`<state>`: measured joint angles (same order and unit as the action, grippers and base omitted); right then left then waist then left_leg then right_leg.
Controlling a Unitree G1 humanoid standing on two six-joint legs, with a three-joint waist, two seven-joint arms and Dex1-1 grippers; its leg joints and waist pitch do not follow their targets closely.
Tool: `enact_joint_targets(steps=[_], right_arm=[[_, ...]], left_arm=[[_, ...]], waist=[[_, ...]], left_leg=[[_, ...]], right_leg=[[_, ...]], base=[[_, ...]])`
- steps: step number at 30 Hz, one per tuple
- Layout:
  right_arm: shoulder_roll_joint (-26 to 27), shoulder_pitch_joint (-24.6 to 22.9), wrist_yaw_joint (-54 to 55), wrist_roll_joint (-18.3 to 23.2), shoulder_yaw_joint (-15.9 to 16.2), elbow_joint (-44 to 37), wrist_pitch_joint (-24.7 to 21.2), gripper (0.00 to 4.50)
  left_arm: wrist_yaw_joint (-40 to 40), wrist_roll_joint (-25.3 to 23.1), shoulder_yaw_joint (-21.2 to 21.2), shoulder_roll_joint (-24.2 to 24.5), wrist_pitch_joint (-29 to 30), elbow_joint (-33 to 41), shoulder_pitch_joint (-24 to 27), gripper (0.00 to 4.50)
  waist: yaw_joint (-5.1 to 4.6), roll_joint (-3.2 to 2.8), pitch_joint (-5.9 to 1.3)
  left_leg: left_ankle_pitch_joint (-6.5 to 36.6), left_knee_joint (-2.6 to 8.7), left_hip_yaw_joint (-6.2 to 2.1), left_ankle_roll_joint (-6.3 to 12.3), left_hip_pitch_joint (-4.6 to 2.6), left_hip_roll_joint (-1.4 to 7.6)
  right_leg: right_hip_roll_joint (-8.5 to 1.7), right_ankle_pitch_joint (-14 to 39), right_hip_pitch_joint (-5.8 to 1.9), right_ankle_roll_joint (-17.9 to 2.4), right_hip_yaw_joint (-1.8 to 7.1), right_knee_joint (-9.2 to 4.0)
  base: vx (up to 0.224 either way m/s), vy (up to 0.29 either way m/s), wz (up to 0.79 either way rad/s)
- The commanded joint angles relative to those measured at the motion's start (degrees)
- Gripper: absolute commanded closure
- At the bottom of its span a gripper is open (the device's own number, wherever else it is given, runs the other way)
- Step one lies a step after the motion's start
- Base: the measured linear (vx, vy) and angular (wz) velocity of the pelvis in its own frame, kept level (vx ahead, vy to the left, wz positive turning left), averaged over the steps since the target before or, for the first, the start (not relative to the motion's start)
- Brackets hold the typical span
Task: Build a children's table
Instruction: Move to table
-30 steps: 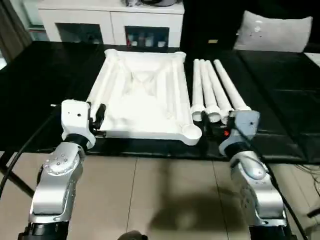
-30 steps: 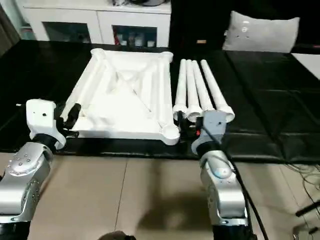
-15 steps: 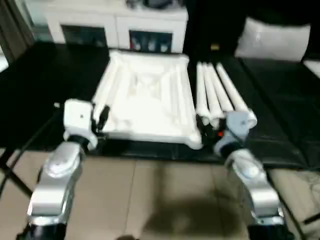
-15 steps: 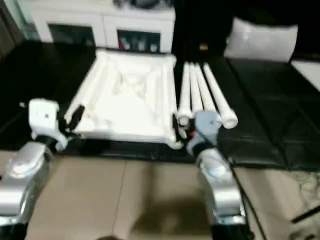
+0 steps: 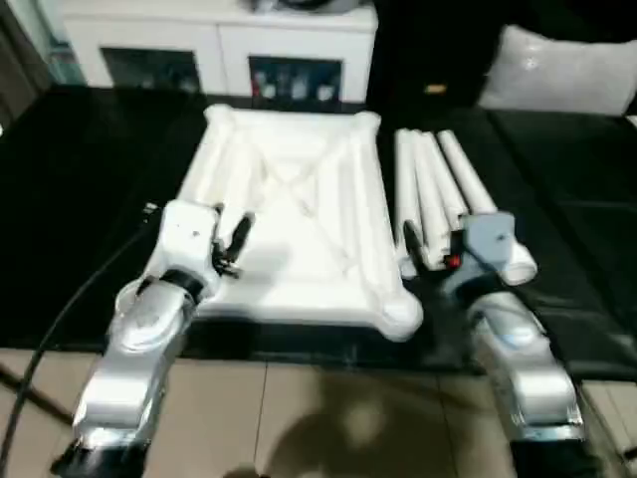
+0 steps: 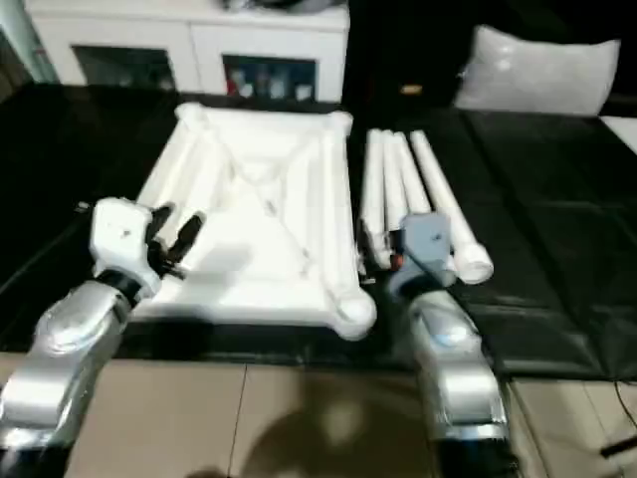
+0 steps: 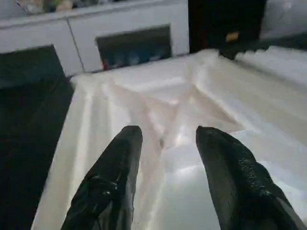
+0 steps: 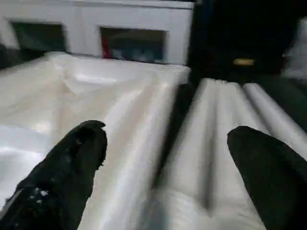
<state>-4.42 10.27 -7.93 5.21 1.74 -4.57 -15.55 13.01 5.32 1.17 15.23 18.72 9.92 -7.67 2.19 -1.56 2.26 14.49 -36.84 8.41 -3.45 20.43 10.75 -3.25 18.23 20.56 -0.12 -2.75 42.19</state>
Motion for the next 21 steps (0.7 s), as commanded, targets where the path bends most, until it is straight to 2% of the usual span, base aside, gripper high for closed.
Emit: enact_joint_targets(steps=[1,2,3,4,5,6,7,8,9,10,11,12,13,14,15,16,17,18,19,20,21], right_arm=[[-2.15,-1.06,0.28,0.49,-2.25,-1.31,-0.27,0.06],[-2.56,-1.53,-0.09,0.20,-2.07,-1.79,-0.14,0.06],[-2.56,-1.53,-0.09,0.20,-2.07,-1.79,-0.14,0.06],[-2.83,-1.86,-0.34,-0.01,-1.98,-2.16,-0.10,0.06],[-2.95,-2.09,-0.49,-0.14,-1.87,-2.55,-0.39,0.06],[-2.99,-2.14,-0.52,-0.26,-1.79,-2.79,-0.77,0.06],[-3.02,-2.16,-0.61,-0.29,-1.69,-2.94,-1.01,0.06],[-3.06,-2.17,-0.80,-0.34,-1.63,-3.10,-1.31,0.06],[-3.10,-2.16,-1.02,-0.44,-1.52,-3.20,-1.41,0.06],[-3.10,-2.16,-1.02,-0.44,-1.52,-3.20,-1.41,0.06],[-3.14,-2.15,-1.11,-0.51,-1.46,-3.24,-1.50,0.06],[-3.21,-2.15,-1.24,-0.60,-1.37,-3.28,-1.64,0.06],[-3.49,-2.23,-1.76,-0.40,-1.03,-3.47,-2.18,0.06],[-3.90,-2.44,-2.19,0.15,-0.72,-3.91,-2.69,0.06],[-4.12,-2.53,-2.41,0.19,-0.57,-4.02,-2.44,0.06],[-4.39,-2.55,-2.56,-0.36,-0.36,-4.06,-2.08,0.06],[-4.45,-2.55,-2.74,-0.51,-0.29,-4.05,-1.90,0.06],[-4.61,-2.56,-3.28,-0.66,-0.13,-4.05,-1.49,0.06],[-4.69,-2.56,-3.48,-0.74,-0.06,-4.05,-1.33,0.06],[-5.14,-2.57,-4.11,-1.08,0.31,-3.98,-1.22,0.06],[-5.85,-2.51,-4.89,-1.40,0.85,-3.77,-1.25,0.06]], left_arm=[[1.06,0.44,-1.74,-1.17,-0.34,0.71,-0.74,2.28],[0.98,0.25,-1.93,-1.51,-0.46,0.72,-0.68,2.28],[0.98,0.25,-1.93,-1.51,-0.46,0.72,-0.68,2.28],[0.90,0.10,-2.09,-1.76,-0.54,0.74,-0.63,2.28],[0.42,-0.28,-2.19,-1.94,-0.59,0.72,-0.52,2.28],[0.05,-0.44,-2.23,-2.07,-0.95,0.59,-0.44,2.28],[-0.12,-0.34,-2.19,-2.19,-1.13,0.47,-0.38,2.28],[-0.18,-0.20,-2.14,-2.25,-1.32,0.33,-0.35,2.28],[-0.14,-0.11,-2.08,-2.24,-1.50,0.18,-0.35,2.28],[-0.14,-0.11,-2.08,-2.24,-1.50,0.18,-0.35,2.28],[-0.10,-0.05,-2.04,-2.24,-1.54,0.14,-0.35,2.28],[-0.04,0.03,-2.00,-2.25,-1.60,0.08,-0.34,2.28],[0.11,0.03,-1.81,-2.27,-1.80,-0.12,-0.38,2.28],[0.48,-0.12,-1.52,-2.48,-1.94,-0.30,-0.53,2.28],[0.56,-0.30,-1.51,-2.44,-2.02,-0.40,-0.63,2.28],[0.56,-0.28,-1.60,-2.21,-2.08,-0.50,-0.72,2.28],[0.64,-0.20,-1.63,-2.05,-2.13,-0.60,-0.77,2.28],[0.83,-0.12,-1.65,-1.69,-2.18,-0.87,-0.87,2.28],[0.89,-0.11,-1.65,-1.56,-2.16,-0.96,-0.91,2.28],[1.60,0.56,-1.47,-1.26,-1.51,-1.02,-1.01,2.28],[2.77,1.42,-1.25,-0.89,-1.17,-0.91,-1.11,2.28]], waist=[[-1.51,0.24,-2.84],[-1.38,-0.34,-2.56],[-0.21,4.23,-3.14],[1.71,3.73,-3.38],[1.98,3.41,-3.99],[1.47,3.45,-3.96],[1.39,2.57,-3.86],[0.61,0.51,-4.26],[-0.67,-0.95,-4.60],[-1.83,-1.09,-5.91],[-2.30,-1.03,-5.70],[-1.82,-0.46,-5.27],[-1.70,0.28,-5.11],[-0.63,1.39,-4.51],[0.60,1.77,-4.02],[0.30,1.54,-3.47],[0.32,1.01,-3.34],[-0.24,0.60,-3.06],[-0.37,0.50,-2.91],[-0.64,0.01,-2.13],[-0.82,0.16,-1.76]], left_leg=[[-5.76,8.02,-5.28,12.44,-5.83,8.71],[-4.66,7.08,-3.62,14.89,-5.73,6.35],[4.61,0.89,2.19,13.77,-0.20,-3.13],[3.93,-3.62,-0.34,11.50,4.64,-2.64],[1.38,-4.06,-1.13,9.83,5.46,-2.26],[-5.23,-2.53,-1.79,7.53,7.05,-2.59],[-9.11,-0.40,-2.15,6.72,6.42,-2.11],[-20.02,3.44,-2.41,6.40,5.10,-1.17],[-33.42,1.98,-4.91,11.53,1.52,1.07],[-54.92,0.20,-9.56,17.80,-5.91,5.60],[-64.59,0.05,-10.85,19.49,-6.61,6.65],[-68.11,-0.80,-10.19,18.71,-6.08,4.85],[-63.56,-0.88,-8.95,17.31,-4.39,2.89],[-47.04,0.27,-4.81,13.18,0.56,-1.35],[-27.13,1.80,-3.13,8.71,1.76,-1.72],[-12.40,3.55,-3.18,4.58,1.81,-0.88],[-7.73,4.07,-3.31,2.71,1.32,-0.46],[-1.50,4.97,-3.69,0.24,0.75,0.34],[0.61,5.32,-3.74,-0.21,0.58,0.61],[7.49,6.39,-3.69,-1.11,-0.05,1.15],[13.58,6.89,-3.42,-1.69,-0.28,1.27]], right_leg=[[-3.10,-4.61,3.88,1.74,-0.12,-0.80],[-3.46,-6.80,3.88,0.76,0.13,-3.62],[-4.40,-13.66,-2.64,-4.35,4.92,-9.81],[-11.49,-8.55,-8.10,-10.35,9.31,-12.30],[-11.34,-11.80,-8.98,-11.80,8.89,-11.44],[-8.61,-28.09,-9.33,-12.43,6.68,-8.85],[-7.51,-35.41,-8.47,-12.93,5.07,-7.92],[-3.97,-44.99,-7.24,-10.67,1.20,-5.31],[-0.82,-43.52,-3.86,-6.16,0.06,-2.91],[-2.63,-29.23,2.66,-3.23,1.85,-2.56],[-4.42,-23.61,3.85,-1.42,3.38,-3.52],[-5.81,-22.06,4.35,-0.36,5.01,-5.24],[-5.73,-24.84,2.83,-0.46,5.50,-5.90],[-3.89,-34.93,-1.89,-0.80,5.28,-6.01],[-3.99,-38.60,-3.05,-0.16,5.18,-6.89],[-4.02,-34.21,-3.73,-1.19,4.62,-7.25],[-3.77,-30.46,-3.57,-2.13,4.34,-7.63],[-3.50,-22.96,-3.40,-4.63,4.00,-8.02],[-3.43,-19.71,-3.23,-5.77,3.89,-8.30],[-3.41,-10.47,-2.51,-8.08,3.76,-9.06],[-3.57,-1.44,-2.51,-9.39,4.03,-9.85]], base=[[0.133,0.002,-0.41],[0.211,-0.040,-0.28],[0.144,-0.054,-0.08],[0.159,-0.053,0.08],[0.081,-0.011,-0.04],[0.156,-0.028,-0.10],[0.056,-0.011,-0.13],[0.150,-0.022,-0.21],[0.075,-0.006,-0.16],[0.125,-0.008,-0.14],[0.066,0.010,-0.01],[0.066,0.010,-0.01],[0.066,-0.001,-0.01],[0.000,0.000,0.00],[0.000,0.000,0.00],[-0.074,-0.009,-0.01],[0.000,0.000,0.00],[-0.094,0.002,-0.05],[-0.103,0.011,0.00],[-0.103,0.011,0.00],[-0.099,0.012,0.02]])
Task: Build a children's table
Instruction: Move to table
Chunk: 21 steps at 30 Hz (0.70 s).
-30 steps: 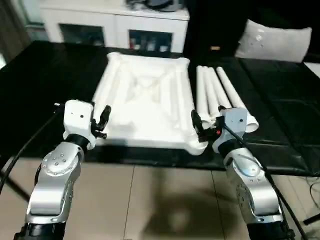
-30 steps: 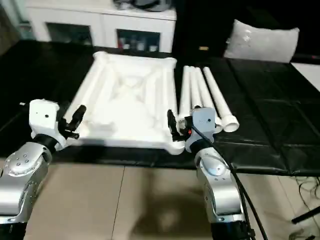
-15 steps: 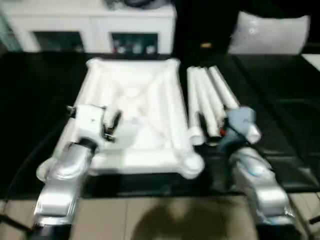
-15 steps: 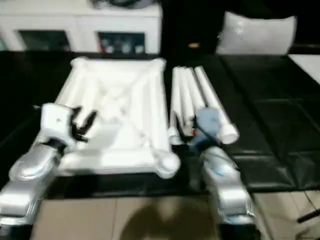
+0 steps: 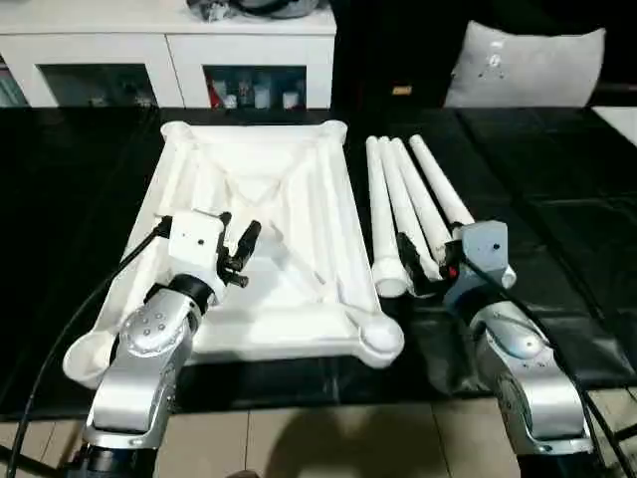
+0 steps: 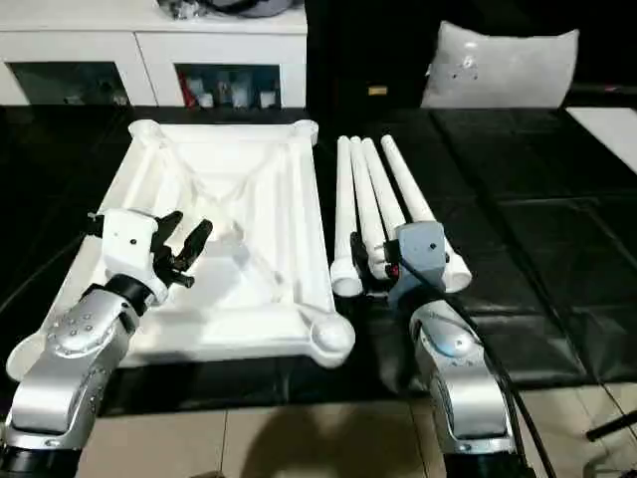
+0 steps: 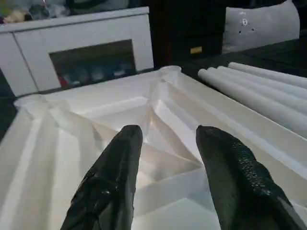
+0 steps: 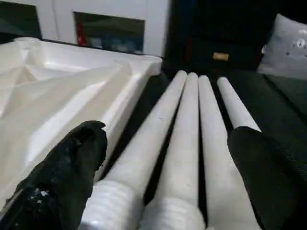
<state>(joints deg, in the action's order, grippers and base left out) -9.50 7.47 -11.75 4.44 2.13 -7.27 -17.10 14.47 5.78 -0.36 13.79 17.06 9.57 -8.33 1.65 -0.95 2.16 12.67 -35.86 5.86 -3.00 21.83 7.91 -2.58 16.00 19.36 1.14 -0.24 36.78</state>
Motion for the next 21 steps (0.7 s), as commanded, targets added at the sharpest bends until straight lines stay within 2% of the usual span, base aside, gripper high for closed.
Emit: enact_joint_targets(steps=[1,2,3,4,5,6,7,8,11,13,14,15,16,17,18,20,21], right_arm=[[-1.36,0.37,-1.68,-0.93,0.87,-0.85,0.41,0.06],[-2.82,1.02,-3.12,-1.06,1.50,0.26,-0.17,0.06],[-3.38,1.43,-3.58,-1.11,1.59,0.90,-0.48,0.06],[-4.36,1.94,-4.75,-1.19,1.87,1.57,-0.40,0.06],[-4.98,2.27,-5.53,-1.28,2.08,1.96,-0.27,0.06],[-6.05,2.59,-7.58,-0.98,2.38,2.43,0.13,0.06],[-7.33,2.88,-9.86,-0.59,2.56,2.88,0.81,0.06],[-8.71,3.03,-12.26,0.04,2.57,3.20,1.29,0.06],[-12.45,2.96,-17.86,1.57,2.46,3.63,1.61,0.06],[-14.61,2.33,-21.58,2.82,2.70,3.03,1.45,0.06],[-16.27,1.75,-24.38,3.89,3.06,2.46,1.82,0.02],[-16.83,1.53,-25.42,4.51,3.00,2.23,1.67,0.00],[-17.14,1.40,-26.02,4.90,2.96,2.08,1.55,0.00],[-17.64,1.13,-26.66,5.45,2.76,1.68,0.90,0.00],[-18.27,0.89,-27.24,5.62,2.62,1.37,0.37,0.00],[-20.40,-0.06,-29.30,6.60,2.56,-0.34,-3.73,0.00],[-20.35,-0.69,-30.60,9.16,1.94,-1.61,-5.61,0.00]], left_arm=[[2.18,1.36,0.34,0.95,0.55,-0.45,-0.55,2.28],[5.36,1.66,-0.28,2.87,0.52,-0.68,-1.04,2.28],[7.04,1.51,-0.93,3.95,0.25,-0.91,-1.25,2.28],[9.23,1.15,-1.98,5.34,-0.09,-1.27,-1.48,2.28],[10.62,0.90,-2.64,6.23,-0.36,-1.51,-1.63,2.28],[13.19,0.97,-3.76,7.55,-0.76,-1.94,-1.82,2.28],[16.07,0.81,-5.25,9.11,-1.26,-2.36,-2.08,2.28],[19.50,1.10,-6.92,10.67,-1.33,-2.40,-2.30,2.28],[27.64,1.78,-10.96,14.23,-2.01,-2.04,-2.91,2.28],[30.46,1.78,-12.40,15.10,-2.87,-2.45,-3.65,2.28],[32.32,2.11,-13.16,15.38,-3.26,-2.94,-4.44,2.46],[33.30,2.33,-13.56,15.50,-3.30,-3.14,-4.90,2.57],[33.89,2.46,-13.80,15.58,-3.32,-3.27,-5.18,2.57],[35.33,3.01,-14.30,15.71,-3.19,-3.38,-5.76,2.57],[37.25,3.71,-15.06,16.01,-2.80,-3.52,-6.46,2.79],[41.87,4.37,-17.20,17.12,-2.60,-4.14,-7.88,2.97],[43.75,4.49,-18.11,17.64,-2.36,-4.27,-8.32,3.02]], waist=[[-0.29,-0.25,-1.31],[-0.30,-0.16,-1.03],[-0.14,-0.21,-1.04],[0.06,-0.53,-1.28],[0.02,-0.39,-1.26],[0.29,-1.14,-1.42],[0.36,-0.84,-1.38],[0.37,-0.83,-1.44],[0.52,-0.92,-1.92],[0.60,-0.85,-2.44],[0.66,-0.82,-2.68],[0.88,-0.89,-3.10],[0.89,-0.81,-3.04],[0.91,-0.80,-2.89],[0.94,-0.80,-2.75],[0.97,-0.91,-2.51],[0.95,-0.88,-2.39]], left_leg=[[19.00,6.09,-0.44,-2.49,-1.86,4.06],[20.49,6.25,-0.26,-2.65,-1.83,3.98],[22.08,6.27,-0.04,-3.04,-2.10,3.93],[20.69,6.33,-0.05,-2.86,-1.97,3.93],[19.96,6.36,0.04,-2.73,-1.89,3.98],[18.27,6.40,-0.03,-2.55,-1.70,4.08],[18.27,6.41,0.01,-2.01,-1.57,4.11],[17.95,6.44,0.09,-1.88,-1.45,4.12],[13.01,6.12,0.22,-0.44,-1.11,4.23],[6.59,5.39,0.48,1.70,-0.79,4.06],[4.96,5.10,0.55,2.38,-0.78,4.01],[1.16,4.53,0.72,3.86,-0.76,3.96],[-0.63,4.44,0.84,4.90,-0.42,3.83],[-0.13,4.47,0.90,5.19,-0.46,3.86],[1.62,4.64,0.87,5.34,-0.53,4.00],[4.08,4.98,0.82,4.90,-0.77,4.20],[5.50,5.13,0.81,4.64,-0.84,4.35]], right_leg=[[-4.43,7.81,-0.86,-10.98,1.86,-5.17],[-4.55,11.39,-0.72,-10.79,1.96,-5.51],[-4.78,16.75,-0.46,-9.79,2.05,-6.08],[-4.97,17.02,-0.42,-9.27,2.09,-6.04],[-4.89,16.26,-0.28,-9.19,2.05,-6.08],[-4.90,13.16,-0.29,-9.52,2.01,-5.69],[-4.90,11.62,-0.29,-9.86,1.99,-5.69],[-4.90,10.89,-0.35,-9.97,1.99,-5.58],[-4.98,2.56,-0.75,-11.81,1.86,-4.93],[-4.78,-8.44,-1.25,-13.16,1.61,-4.05],[-4.80,-11.12,-1.44,-13.46,1.57,-3.82],[-4.80,-16.43,-1.48,-14.06,1.49,-3.36],[-4.72,-19.29,-1.49,-14.65,1.31,-3.15],[-4.75,-18.91,-1.32,-14.92,1.28,-3.23],[-4.91,-16.50,-1.37,-15.39,1.23,-3.39],[-4.77,-11.99,-1.31,-15.82,1.19,-3.74],[-4.82,-9.73,-1.28,-15.93,1.27,-3.83]], base=[[-0.093,0.011,0.00],[-0.093,0.011,0.00],[-0.086,0.005,-0.01],[-0.069,0.003,-0.02],[-0.069,0.003,-0.02],[0.000,0.000,0.00],[0.000,0.000,0.00],[0.000,0.000,0.00],[0.000,0.000,0.00],[0.000,0.000,0.00],[0.000,0.000,0.00],[0.000,0.000,0.00],[0.000,0.000,0.00],[0.000,0.000,0.00],[0.000,0.000,0.00],[0.000,0.000,0.00],[0.000,0.000,0.00]])
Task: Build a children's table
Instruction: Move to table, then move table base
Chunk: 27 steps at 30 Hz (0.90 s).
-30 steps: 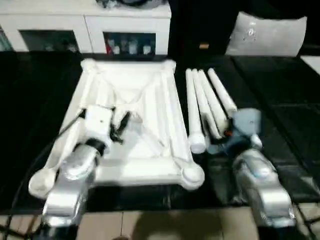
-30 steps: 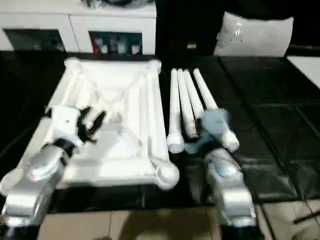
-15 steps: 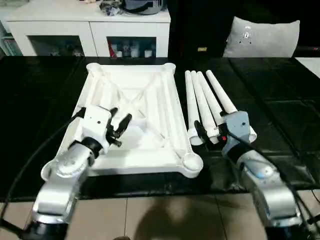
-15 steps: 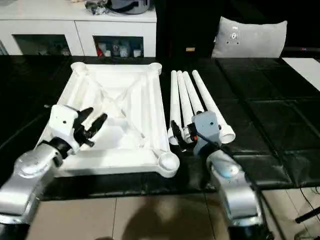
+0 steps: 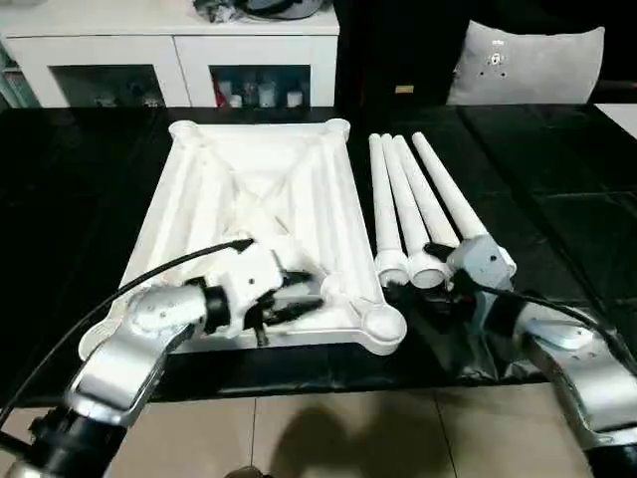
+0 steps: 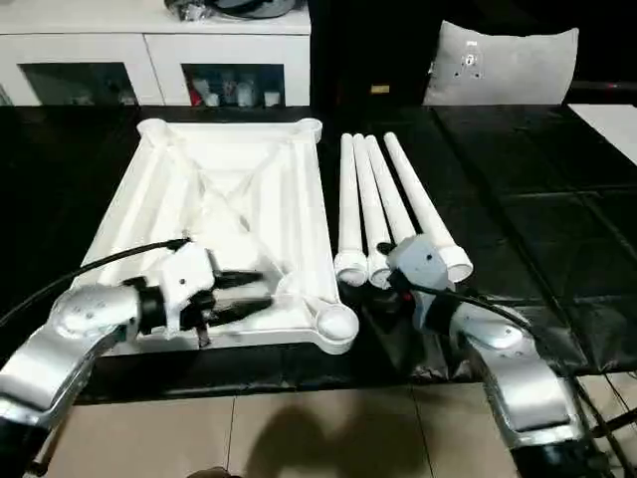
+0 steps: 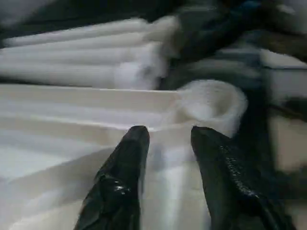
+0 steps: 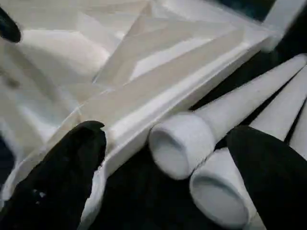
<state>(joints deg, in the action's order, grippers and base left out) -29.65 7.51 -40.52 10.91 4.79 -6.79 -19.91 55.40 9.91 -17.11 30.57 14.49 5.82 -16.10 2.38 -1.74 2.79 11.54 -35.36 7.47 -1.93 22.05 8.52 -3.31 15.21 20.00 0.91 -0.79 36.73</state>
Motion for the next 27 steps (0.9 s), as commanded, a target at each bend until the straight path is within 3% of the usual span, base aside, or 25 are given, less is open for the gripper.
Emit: enact_joint_targets(steps=[1,2,3,5,6,10,13,16,20,23,24,27], right_arm=[[-0.20,-1.03,-2.27,4.05,-1.04,-2.92,-4.44,0.00],[-0.39,-1.38,-2.69,4.57,-1.02,-3.83,-4.43,0.00],[-0.49,-1.48,-2.79,4.60,-0.96,-4.09,-4.31,0.00],[0.43,-2.28,-2.22,5.69,-1.75,-5.39,-3.55,0.00],[0.93,-2.46,-1.68,5.86,-2.12,-5.62,-3.17,0.00],[-0.09,-4.20,-2.09,4.83,-0.84,-7.57,-3.21,0.00],[-1.02,-5.05,-2.64,3.58,0.18,-8.60,-2.43,0.00],[-1.12,-5.21,-4.38,5.74,-0.08,-9.63,-3.16,0.00],[-0.99,-4.98,-5.14,7.55,-0.32,-9.73,-4.30,0.00],[-1.08,-4.91,-5.15,7.61,-0.30,-9.49,-4.41,0.00],[-1.23,-4.70,-5.54,8.07,-0.28,-9.05,-5.41,0.00],[-1.26,-4.35,-6.30,9.20,-0.47,-8.22,-7.38,0.00]], left_arm=[[4.07,0.47,-2.05,1.18,0.59,-0.47,-0.83,3.10],[5.59,0.65,-3.05,1.61,1.47,-0.12,-1.04,3.23],[6.06,0.71,-3.38,1.74,1.77,0.01,-1.10,3.23],[7.53,0.42,-4.64,2.09,2.37,0.51,-1.20,3.35],[7.65,0.23,-4.86,2.06,2.23,0.50,-1.23,3.48],[6.76,-2.56,-5.87,1.88,0.24,-1.55,-2.51,3.78],[5.69,-4.64,-6.47,1.39,-0.68,-4.45,-3.91,3.91],[5.60,-6.56,-7.17,1.43,-2.89,-7.04,-5.02,4.20],[4.85,-5.64,-6.43,0.72,-2.81,-7.49,-4.54,4.20],[5.01,-5.69,-6.37,0.43,-2.91,-7.93,-4.53,3.87],[5.28,-5.58,-6.42,0.27,-2.65,-8.02,-4.48,3.81],[5.49,-5.66,-6.54,-0.07,-2.58,-8.33,-4.48,3.44]], waist=[[0.14,-0.59,-2.92],[0.10,-0.94,-2.92],[0.06,-0.48,-2.91],[-0.03,-0.52,-2.84],[-0.02,-0.97,-2.75],[-0.03,-1.21,-2.68],[0.14,-1.23,-2.86],[0.19,-1.17,-3.14],[0.14,-1.18,-3.19],[0.25,-1.17,-3.00],[0.24,-0.92,-2.94],[0.21,-1.06,-2.92]], left_leg=[[8.28,4.78,-0.80,3.28,-1.19,3.79],[8.75,4.76,-0.87,3.07,-1.16,3.75],[9.29,4.87,-0.84,2.99,-1.10,3.88],[9.17,4.91,-0.73,2.85,-1.04,3.87],[9.47,4.90,-0.63,2.87,-1.02,3.85],[11.26,5.10,-0.21,1.40,-1.23,4.07],[10.01,4.96,-0.14,1.28,-1.15,3.94],[8.07,4.77,-0.24,2.11,-1.01,3.97],[6.75,4.58,-0.16,3.08,-0.99,3.98],[8.18,4.76,-0.19,2.96,-0.97,4.09],[8.70,4.84,-0.16,2.76,-0.98,4.10],[9.10,4.89,-0.18,2.52,-1.03,4.07]], right_leg=[[-4.23,-6.99,-1.79,-15.97,1.85,-4.03],[-4.21,-6.45,-1.84,-16.06,1.88,-3.92],[-4.29,-5.45,-1.86,-16.06,1.92,-4.07],[-4.39,-4.25,-1.83,-16.20,1.97,-4.22],[-4.48,-2.95,-1.66,-16.26,2.06,-4.29],[-4.23,1.10,-1.42,-15.70,2.04,-4.61],[-4.20,-0.59,-1.46,-14.75,2.08,-4.54],[-4.33,-4.22,-1.61,-14.69,2.03,-4.26],[-4.41,-7.00,-1.58,-15.70,1.89,-4.10],[-4.45,-4.25,-1.56,-16.04,1.89,-4.28],[-4.46,-2.88,-1.55,-15.95,1.92,-4.33],[-4.44,-1.46,-1.50,-15.98,1.93,-4.42]], base=[[0.000,0.000,0.00],[0.000,0.000,0.00],[0.000,0.000,0.00],[0.000,0.000,0.00],[0.000,0.000,0.00],[0.000,0.000,0.00],[0.000,0.000,0.00],[0.000,0.000,0.00],[0.000,0.000,0.00],[0.000,0.000,0.00],[0.000,0.000,0.00],[0.000,0.000,0.00]])
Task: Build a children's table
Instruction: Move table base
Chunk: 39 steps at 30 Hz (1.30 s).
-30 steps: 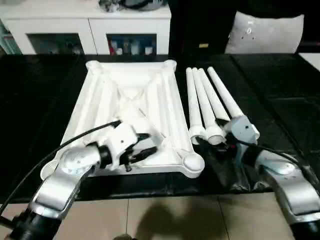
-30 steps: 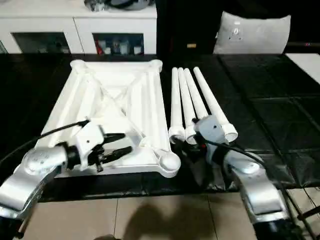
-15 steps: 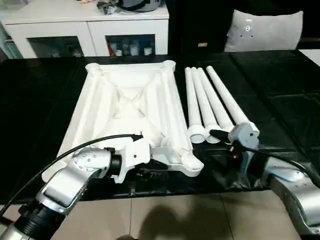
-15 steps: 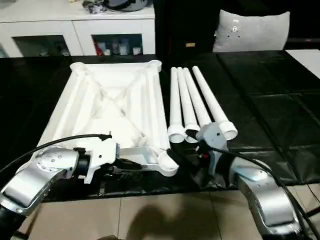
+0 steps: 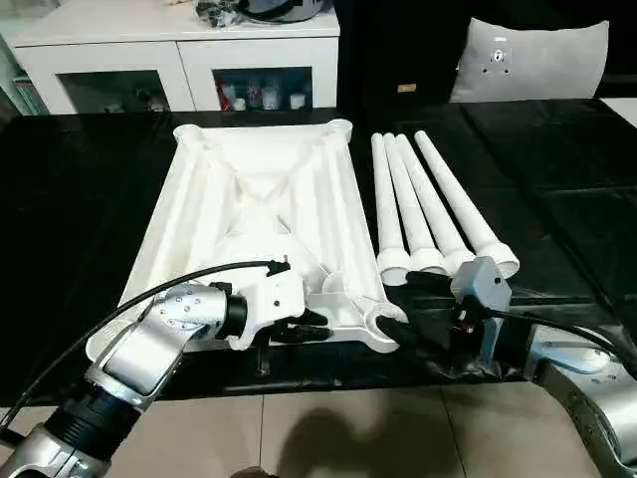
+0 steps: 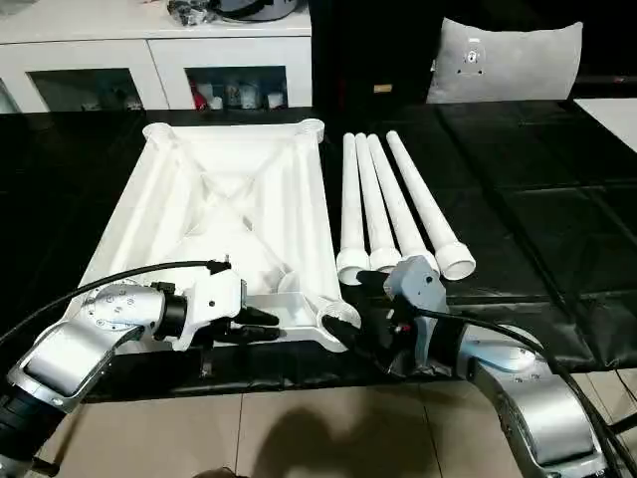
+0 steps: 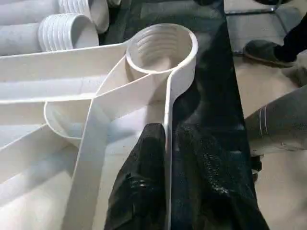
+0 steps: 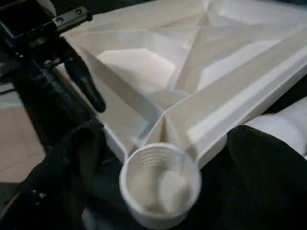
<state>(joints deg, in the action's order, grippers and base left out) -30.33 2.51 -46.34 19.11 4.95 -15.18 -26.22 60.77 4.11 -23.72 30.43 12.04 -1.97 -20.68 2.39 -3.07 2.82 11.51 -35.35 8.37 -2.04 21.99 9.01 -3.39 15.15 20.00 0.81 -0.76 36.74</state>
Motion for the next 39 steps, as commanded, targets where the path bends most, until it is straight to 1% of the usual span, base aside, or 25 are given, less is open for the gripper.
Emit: enact_joint_targets(steps=[1,3,4,5,6,7,8,10,12,15,17,19,21,22,23,24,26,28,30,32,34,35,37,39], right_arm=[[-1.90,0.77,-1.86,1.04,0.42,0.23,-2.97,0.00],[-2.45,0.81,-2.07,0.57,0.87,0.47,-2.89,0.00],[-1.37,1.22,-1.52,-0.97,1.40,2.72,0.93,0.00],[-0.14,1.78,-1.05,-1.87,1.82,4.71,3.32,0.00],[0.57,2.26,-0.79,-2.56,2.27,6.09,4.63,0.00],[0.95,2.80,-0.56,-3.74,3.12,7.53,5.79,0.00],[1.00,3.05,-0.44,-4.34,3.56,8.10,6.17,0.00],[1.33,3.36,-0.25,-4.70,3.91,8.74,6.29,0.00],[2.28,4.06,0.20,-5.24,4.57,10.00,6.81,0.00],[2.64,4.81,0.73,-6.51,5.58,11.59,7.49,0.00],[3.16,5.25,-0.40,-6.22,5.83,13.02,7.93,0.00],[3.98,5.84,-1.28,-5.66,6.01,14.68,9.00,0.00],[4.44,6.24,-1.34,-5.84,6.18,15.72,9.56,0.00],[4.58,6.39,-1.31,-6.05,6.27,16.11,9.86,0.00],[4.36,6.18,-1.66,-5.89,6.18,15.77,9.85,0.00],[3.89,5.71,-2.13,-5.60,5.98,14.98,9.82,0.00],[3.30,5.35,-2.68,-5.26,5.58,14.13,9.76,0.00],[3.16,5.57,-2.81,-5.27,5.35,14.07,9.80,0.00],[3.17,5.91,-2.97,-5.30,5.21,14.44,10.16,0.00],[3.26,6.15,-3.09,-5.41,5.21,14.88,10.64,0.00],[3.32,6.21,-3.19,-5.46,5.20,14.98,11.13,0.00],[3.39,6.22,-3.25,-5.40,5.17,14.96,11.31,0.00],[3.10,5.81,-3.44,-5.04,4.88,14.25,11.21,0.00],[1.96,4.39,-4.16,-3.99,3.92,11.92,10.74,0.00]], left_arm=[[0.47,-0.03,-0.18,-0.06,0.26,-0.63,0.01,3.40],[0.26,-0.30,-0.24,-0.15,0.39,-0.71,-0.08,3.31],[-0.30,-0.96,-0.49,-0.46,0.36,-1.30,-0.43,3.17],[-0.45,-1.15,-0.62,-0.66,0.17,-1.67,-0.62,3.17],[-0.52,-1.24,-0.69,-0.81,0.04,-1.96,-0.78,3.17],[-0.52,-1.31,-0.78,-0.98,0.00,-2.32,-1.00,3.17],[-0.49,-1.35,-0.82,-1.06,0.00,-2.49,-1.12,3.17],[-0.44,-1.42,-0.88,-1.20,0.08,-2.80,-1.33,3.17],[-0.40,-1.76,-0.94,-1.62,0.25,-3.83,-1.80,3.17],[-0.57,-2.16,-0.90,-2.00,-0.14,-4.88,-2.14,3.51],[-0.20,-2.13,-0.93,-2.01,0.09,-5.13,-2.22,3.54],[0.02,-1.94,-0.85,-2.04,0.17,-5.36,-2.33,3.89],[-0.01,-1.93,-0.77,-2.07,0.10,-5.76,-2.44,3.96],[-0.03,-1.99,-0.74,-2.08,0.01,-5.95,-2.49,3.96],[0.00,-2.14,-0.76,-2.03,-0.07,-6.27,-2.57,4.01],[0.00,-2.57,-0.85,-1.90,-0.19,-6.77,-2.66,4.18],[0.12,-3.05,-0.97,-1.68,-0.42,-7.50,-2.72,4.37],[0.09,-3.26,-1.01,-1.51,-0.55,-7.76,-2.71,4.46],[0.03,-3.85,-1.19,-1.05,-0.81,-7.95,-2.64,4.46],[-0.29,-4.43,-1.20,-0.68,-0.92,-8.36,-2.65,4.46],[-0.30,-4.57,-0.69,-0.03,-1.25,-9.04,-2.64,4.46],[-0.53,-4.59,-0.22,0.25,-1.38,-9.51,-2.74,4.46],[-0.55,-4.42,0.40,0.61,-1.52,-9.90,-2.83,4.46],[-0.45,-4.13,1.36,1.17,-1.92,-10.37,-2.87,4.46]], waist=[[0.23,0.27,-2.97],[0.33,0.25,-3.04],[0.34,0.28,-3.08],[0.36,0.30,-3.12],[0.29,0.37,-3.14],[0.18,0.42,-3.08],[0.15,0.39,-3.05],[0.19,0.27,-3.17],[0.14,0.34,-3.18],[0.13,0.27,-3.13],[0.19,0.30,-3.14],[0.15,0.27,-3.27],[0.19,0.23,-3.26],[0.12,0.20,-3.21],[0.13,0.22,-3.23],[0.12,0.45,-3.14],[0.14,0.35,-3.09],[0.12,0.55,-3.07],[0.00,0.52,-3.09],[-0.13,0.63,-3.08],[-0.19,0.57,-3.04],[-0.19,0.74,-3.00],[-0.24,0.61,-2.89],[-0.21,0.68,-2.84]], left_leg=[[8.98,4.86,-1.07,2.62,-0.96,3.60],[7.96,4.76,-1.10,2.67,-0.94,3.63],[7.84,4.68,-1.02,2.73,-0.92,3.59],[7.93,4.64,-0.97,2.70,-0.88,3.62],[8.03,4.58,-0.88,2.55,-0.88,3.52],[7.85,4.65,-0.92,2.51,-0.75,3.44],[7.83,4.67,-0.94,2.45,-0.80,3.57],[7.06,4.64,-0.99,2.77,-0.88,3.62],[6.87,4.58,-0.95,3.17,-0.83,3.49],[7.42,4.64,-0.93,3.01,-0.90,3.55],[7.66,4.65,-0.92,2.85,-0.97,3.60],[6.82,4.52,-0.92,3.23,-0.81,3.56],[6.21,4.50,-0.92,3.63,-0.78,3.57],[6.76,4.55,-0.91,3.63,-0.83,3.56],[6.96,4.54,-0.90,3.57,-0.82,3.55],[7.34,4.66,-0.90,3.51,-0.82,3.62],[7.68,4.70,-0.92,3.49,-0.85,3.67],[7.86,4.77,-0.92,3.52,-0.81,3.71],[7.57,4.74,-0.92,3.56,-0.75,3.66],[7.57,4.76,-0.94,3.78,-0.73,3.68],[7.63,4.74,-0.90,3.85,-0.75,3.70],[8.01,4.74,-0.86,3.84,-0.75,3.64],[8.86,4.89,-0.89,3.50,-0.82,3.73],[9.73,4.97,-0.88,3.17,-0.86,3.75]], right_leg=[[-4.40,-1.56,-1.48,-15.88,1.92,-4.45],[-4.37,-3.30,-1.58,-15.81,1.93,-4.36],[-4.47,-3.69,-1.50,-15.91,1.95,-4.32],[-4.60,-3.60,-1.43,-15.96,1.95,-4.35],[-4.63,-2.98,-1.32,-16.21,1.91,-4.37],[-4.54,-2.90,-1.42,-16.27,1.87,-4.34],[-4.52,-2.94,-1.41,-16.43,1.87,-4.38],[-4.37,-4.52,-1.51,-16.27,1.86,-4.18],[-4.35,-5.24,-1.54,-16.30,1.85,-4.16],[-4.42,-4.13,-1.50,-16.33,1.87,-4.27],[-4.40,-3.93,-1.49,-16.51,1.88,-4.27],[-4.45,-5.60,-1.56,-16.75,1.86,-4.08],[-4.40,-6.75,-1.59,-16.81,1.83,-4.02],[-4.39,-6.07,-1.48,-16.98,1.76,-4.08],[-4.36,-5.78,-1.53,-16.97,1.76,-4.09],[-4.35,-5.17,-1.58,-16.84,1.80,-4.16],[-4.43,-4.42,-1.57,-16.63,1.85,-4.23],[-4.49,-3.66,-1.57,-16.52,1.87,-4.31],[-4.49,-3.81,-1.59,-16.55,1.87,-4.26],[-4.50,-3.62,-1.59,-16.50,1.86,-4.28],[-4.53,-3.41,-1.53,-16.62,1.88,-4.33],[-4.50,-2.61,-1.49,-16.58,1.87,-4.38],[-4.50,-1.12,-1.39,-16.56,1.90,-4.50],[-4.50,-0.12,-1.40,-16.28,1.98,-4.62]], base=[[0.000,0.000,0.00],[0.000,0.000,0.00],[0.000,0.000,0.00],[0.000,0.000,0.00],[0.000,0.000,0.00],[0.000,0.000,0.00],[0.000,0.000,0.00],[0.000,0.000,0.00],[0.000,0.000,0.00],[0.000,0.000,0.00],[0.000,0.000,0.00],[0.000,0.000,0.00],[0.000,0.000,0.00],[0.000,0.000,0.00],[0.000,0.000,0.00],[0.000,0.000,0.00],[0.000,0.000,0.00],[0.000,0.000,0.00],[0.000,0.000,0.00],[0.000,0.000,0.00],[0.000,0.000,0.00],[0.000,0.000,0.00],[0.000,0.000,0.00],[0.000,0.000,0.00]])
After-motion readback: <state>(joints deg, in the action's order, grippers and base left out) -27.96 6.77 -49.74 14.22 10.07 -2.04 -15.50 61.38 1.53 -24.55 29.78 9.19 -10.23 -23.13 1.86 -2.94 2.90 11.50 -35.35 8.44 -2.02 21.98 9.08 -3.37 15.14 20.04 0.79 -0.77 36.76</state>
